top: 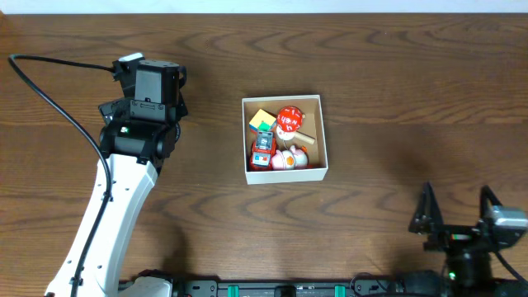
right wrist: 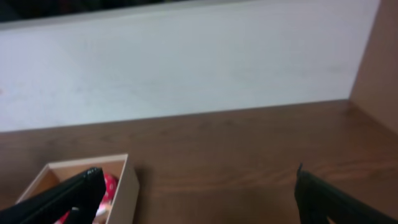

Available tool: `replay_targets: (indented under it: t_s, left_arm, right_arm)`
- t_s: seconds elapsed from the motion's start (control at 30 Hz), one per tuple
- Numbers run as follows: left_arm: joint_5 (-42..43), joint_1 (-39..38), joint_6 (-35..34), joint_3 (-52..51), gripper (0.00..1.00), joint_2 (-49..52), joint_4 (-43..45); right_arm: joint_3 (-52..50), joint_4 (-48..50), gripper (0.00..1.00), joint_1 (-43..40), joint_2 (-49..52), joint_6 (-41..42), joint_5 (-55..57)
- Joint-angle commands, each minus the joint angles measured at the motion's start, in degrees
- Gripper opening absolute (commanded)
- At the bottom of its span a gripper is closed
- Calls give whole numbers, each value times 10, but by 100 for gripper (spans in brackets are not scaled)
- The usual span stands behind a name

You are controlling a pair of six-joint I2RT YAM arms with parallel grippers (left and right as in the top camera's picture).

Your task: Pack container

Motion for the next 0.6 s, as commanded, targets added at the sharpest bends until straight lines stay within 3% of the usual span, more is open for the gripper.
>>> replay_targets:
  t_s: [0.0,0.2,0.57]
  left_arm:
    - [-11,2,-7,6,98,-5,1]
    - [-11,2,-7,6,98,-5,1]
    - [-11,2,-7,6,98,-5,-1]
  right_arm:
    - [-69,42,99,-12,-35,8,-16]
    - [-170,156,99,-24,-33,1,-22]
    - [-310,283,99,-24,-34,2,-33]
